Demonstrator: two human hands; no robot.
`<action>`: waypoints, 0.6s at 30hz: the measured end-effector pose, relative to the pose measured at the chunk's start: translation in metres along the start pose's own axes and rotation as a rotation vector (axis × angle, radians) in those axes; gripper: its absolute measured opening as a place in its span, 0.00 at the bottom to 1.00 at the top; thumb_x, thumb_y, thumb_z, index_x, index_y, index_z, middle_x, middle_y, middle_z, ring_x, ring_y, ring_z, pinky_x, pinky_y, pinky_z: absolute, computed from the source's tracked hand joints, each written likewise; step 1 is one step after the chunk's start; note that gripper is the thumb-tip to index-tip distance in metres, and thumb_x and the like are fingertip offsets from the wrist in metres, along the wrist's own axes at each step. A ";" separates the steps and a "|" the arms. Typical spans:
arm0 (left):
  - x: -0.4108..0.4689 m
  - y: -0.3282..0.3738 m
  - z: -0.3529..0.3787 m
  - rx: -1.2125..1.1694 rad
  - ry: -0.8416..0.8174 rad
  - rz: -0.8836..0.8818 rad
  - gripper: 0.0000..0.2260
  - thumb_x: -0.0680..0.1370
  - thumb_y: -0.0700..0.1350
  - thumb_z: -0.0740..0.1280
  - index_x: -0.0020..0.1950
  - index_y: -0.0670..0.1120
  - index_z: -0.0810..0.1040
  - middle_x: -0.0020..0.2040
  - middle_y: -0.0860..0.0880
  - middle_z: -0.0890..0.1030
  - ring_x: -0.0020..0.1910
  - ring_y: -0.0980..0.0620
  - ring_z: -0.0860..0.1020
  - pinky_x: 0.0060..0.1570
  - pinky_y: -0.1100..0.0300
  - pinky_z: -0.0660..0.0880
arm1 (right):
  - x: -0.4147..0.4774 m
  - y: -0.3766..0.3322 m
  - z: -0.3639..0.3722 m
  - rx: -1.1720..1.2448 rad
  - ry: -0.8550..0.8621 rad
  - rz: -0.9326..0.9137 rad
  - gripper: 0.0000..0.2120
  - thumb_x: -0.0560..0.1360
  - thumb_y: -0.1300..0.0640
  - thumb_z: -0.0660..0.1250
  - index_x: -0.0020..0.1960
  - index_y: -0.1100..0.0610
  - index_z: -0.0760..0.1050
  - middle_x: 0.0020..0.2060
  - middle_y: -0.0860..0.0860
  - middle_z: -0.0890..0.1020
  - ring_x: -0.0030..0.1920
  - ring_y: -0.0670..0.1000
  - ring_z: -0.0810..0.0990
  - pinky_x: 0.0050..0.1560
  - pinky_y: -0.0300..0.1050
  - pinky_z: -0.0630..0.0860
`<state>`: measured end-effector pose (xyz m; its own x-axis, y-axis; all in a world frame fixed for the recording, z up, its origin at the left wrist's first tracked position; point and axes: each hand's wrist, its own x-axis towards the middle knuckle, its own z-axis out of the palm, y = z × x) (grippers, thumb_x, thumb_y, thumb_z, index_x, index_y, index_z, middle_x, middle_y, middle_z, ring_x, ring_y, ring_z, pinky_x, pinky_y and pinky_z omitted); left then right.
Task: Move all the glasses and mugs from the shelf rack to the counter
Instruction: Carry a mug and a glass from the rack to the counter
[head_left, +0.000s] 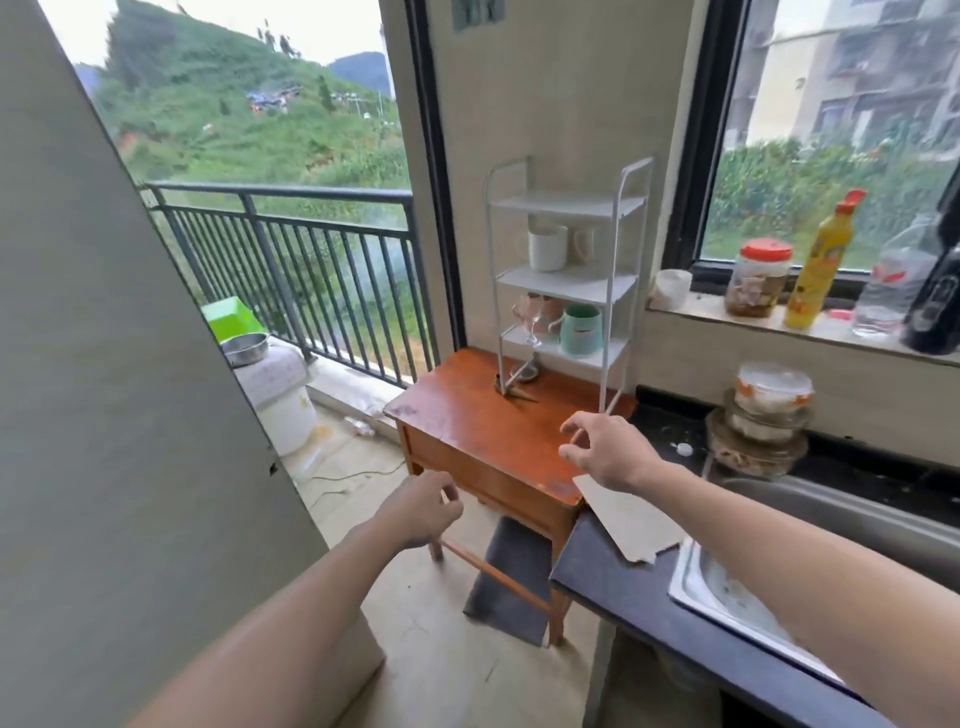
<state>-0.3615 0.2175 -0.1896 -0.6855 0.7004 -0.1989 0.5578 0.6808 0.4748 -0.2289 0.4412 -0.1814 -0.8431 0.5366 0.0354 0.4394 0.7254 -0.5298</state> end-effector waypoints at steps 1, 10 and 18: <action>0.016 -0.003 -0.003 -0.010 -0.001 -0.003 0.07 0.76 0.47 0.63 0.49 0.46 0.78 0.43 0.48 0.79 0.40 0.49 0.76 0.35 0.58 0.71 | 0.014 0.001 0.002 0.004 0.001 -0.001 0.16 0.76 0.49 0.68 0.62 0.52 0.77 0.44 0.46 0.83 0.44 0.49 0.81 0.51 0.48 0.79; 0.190 -0.023 -0.040 -0.028 -0.071 0.152 0.03 0.76 0.46 0.64 0.44 0.48 0.77 0.43 0.48 0.81 0.39 0.52 0.76 0.35 0.61 0.71 | 0.153 0.014 0.025 0.020 0.107 0.131 0.14 0.76 0.48 0.68 0.60 0.51 0.77 0.44 0.45 0.82 0.44 0.48 0.80 0.47 0.47 0.79; 0.337 -0.017 -0.099 -0.040 -0.081 0.256 0.05 0.75 0.46 0.65 0.46 0.47 0.79 0.41 0.48 0.81 0.41 0.49 0.79 0.36 0.59 0.73 | 0.254 0.008 0.033 0.137 0.299 0.298 0.12 0.75 0.51 0.68 0.57 0.52 0.79 0.40 0.42 0.81 0.44 0.48 0.80 0.49 0.46 0.76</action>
<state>-0.6483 0.4205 -0.1800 -0.4841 0.8645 -0.1349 0.6881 0.4714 0.5517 -0.4494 0.5688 -0.2050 -0.5502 0.8294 0.0967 0.5879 0.4669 -0.6606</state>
